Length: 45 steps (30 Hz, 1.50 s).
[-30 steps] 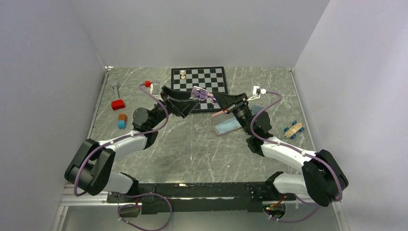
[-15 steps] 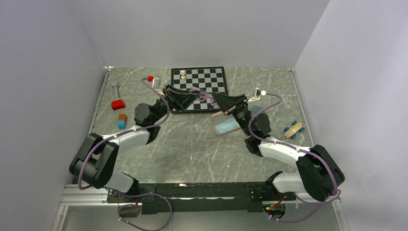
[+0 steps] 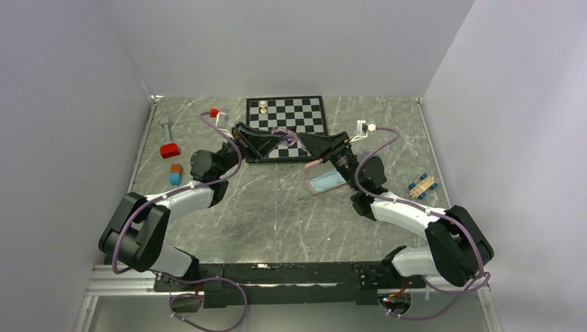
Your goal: Organize the sunglasses
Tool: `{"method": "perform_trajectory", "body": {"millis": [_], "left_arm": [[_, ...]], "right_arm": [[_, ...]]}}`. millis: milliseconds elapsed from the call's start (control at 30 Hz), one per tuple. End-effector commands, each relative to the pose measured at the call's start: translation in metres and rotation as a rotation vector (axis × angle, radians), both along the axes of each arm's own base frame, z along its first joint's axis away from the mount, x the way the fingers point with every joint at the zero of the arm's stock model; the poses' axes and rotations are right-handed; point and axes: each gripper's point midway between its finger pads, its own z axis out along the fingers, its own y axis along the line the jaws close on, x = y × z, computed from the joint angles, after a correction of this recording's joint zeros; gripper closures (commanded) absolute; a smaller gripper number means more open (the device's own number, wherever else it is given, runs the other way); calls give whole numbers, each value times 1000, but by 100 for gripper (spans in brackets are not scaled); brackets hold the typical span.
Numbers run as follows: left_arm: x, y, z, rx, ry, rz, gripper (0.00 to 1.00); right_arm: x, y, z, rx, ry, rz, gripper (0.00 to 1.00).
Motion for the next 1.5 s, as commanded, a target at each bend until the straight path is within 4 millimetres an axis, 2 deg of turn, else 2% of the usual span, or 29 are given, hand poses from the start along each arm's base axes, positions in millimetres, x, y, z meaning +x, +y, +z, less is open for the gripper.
{"method": "perform_trajectory", "body": {"millis": [0,167,367,433,533,633,700,833,933,1100,1233,1333,1467], "left_arm": [[-25,0,13,18,-156,-23,100],[-21,6,7,56,-150,19,100],[-20,11,1,80,-133,50,100],[-17,12,-3,98,-115,68,100],[-12,14,-8,123,-87,98,100],[-10,13,-13,153,-56,100,100],[-9,12,-18,178,-35,95,100],[-8,11,-29,244,11,90,100],[-7,13,-35,269,45,106,100],[-8,14,-37,291,57,109,100],[-7,13,-39,300,75,113,100],[-5,13,-40,302,89,120,100],[-6,12,-40,303,98,106,100]], "right_arm": [[-13,23,-12,-123,-21,105,33],[-15,16,-13,-210,-68,65,24],[-2,-9,-33,-552,-134,-104,10],[-2,-20,-37,-668,-178,-140,5],[-10,-27,-42,-856,-310,-127,4],[-21,-27,-49,-1035,-481,-52,4],[-20,-28,-46,-1123,-576,-38,6],[-20,-21,-26,-1177,-737,-16,10],[-23,-10,-20,-1180,-793,52,16],[-28,11,-34,-1180,-798,228,27],[-33,21,-44,-1190,-769,344,31],[-33,26,-51,-1203,-773,377,31],[-24,29,-58,-1246,-748,352,34]]}}
